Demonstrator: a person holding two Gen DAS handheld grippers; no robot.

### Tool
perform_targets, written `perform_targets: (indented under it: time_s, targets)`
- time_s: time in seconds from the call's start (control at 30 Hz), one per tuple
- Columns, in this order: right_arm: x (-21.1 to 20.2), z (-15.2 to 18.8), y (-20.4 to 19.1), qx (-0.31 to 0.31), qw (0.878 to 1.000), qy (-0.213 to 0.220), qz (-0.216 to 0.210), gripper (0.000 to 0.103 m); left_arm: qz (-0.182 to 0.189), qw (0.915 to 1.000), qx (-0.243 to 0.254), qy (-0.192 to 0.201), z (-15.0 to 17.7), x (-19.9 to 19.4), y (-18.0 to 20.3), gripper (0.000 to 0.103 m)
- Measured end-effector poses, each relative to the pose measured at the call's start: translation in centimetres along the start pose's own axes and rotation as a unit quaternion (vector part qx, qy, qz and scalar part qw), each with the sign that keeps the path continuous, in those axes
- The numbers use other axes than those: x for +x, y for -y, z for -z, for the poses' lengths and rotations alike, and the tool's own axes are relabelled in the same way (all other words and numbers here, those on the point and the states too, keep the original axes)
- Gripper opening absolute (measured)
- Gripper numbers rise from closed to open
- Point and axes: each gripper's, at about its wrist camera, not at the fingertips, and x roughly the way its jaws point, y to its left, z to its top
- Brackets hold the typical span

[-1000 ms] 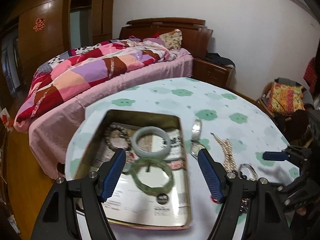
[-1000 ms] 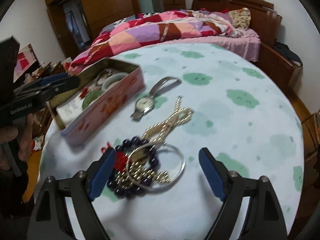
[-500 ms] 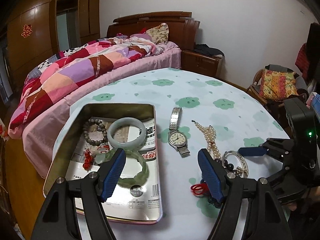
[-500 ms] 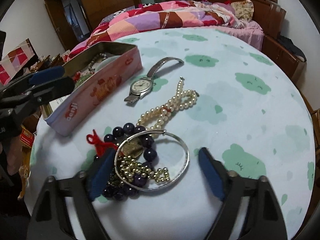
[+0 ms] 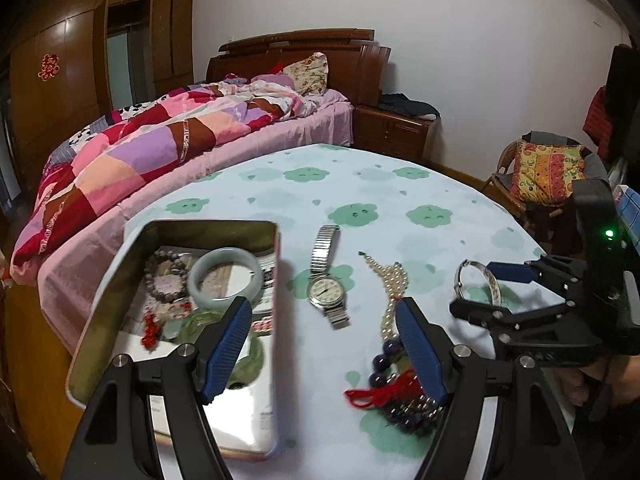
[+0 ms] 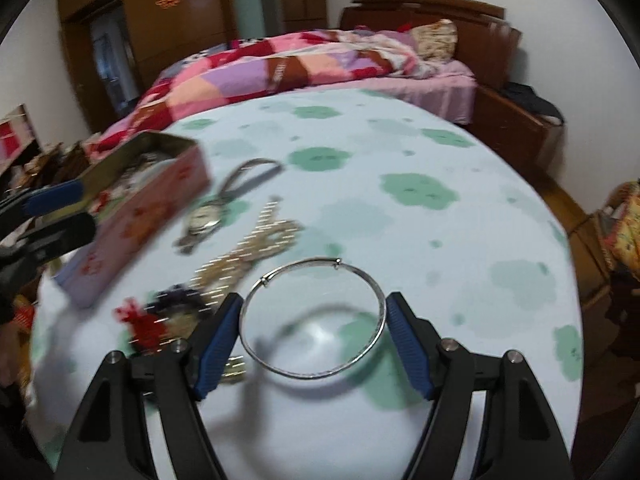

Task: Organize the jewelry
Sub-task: 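Move both grippers back toward the remaining jewelry on the table, then lower the left gripper onto the silver wristwatch band and close on it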

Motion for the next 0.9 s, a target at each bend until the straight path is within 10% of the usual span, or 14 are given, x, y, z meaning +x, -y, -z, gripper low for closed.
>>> perform_targets:
  time_s: [0.2,0.9]
  targets:
    - [0.5,-0.6,1.8,0.021,1.000,0.001,0.013,0.074,0.017,0.9991,0.008,-0.039,-1.4,3.4,1.3,0.040]
    - [-0.3,-0.5,3.3,0.056,0.998,0.024,-0.025,0.074,-0.084,0.9869,0.033,-0.134,-5.6,14.7,3.1,0.040]
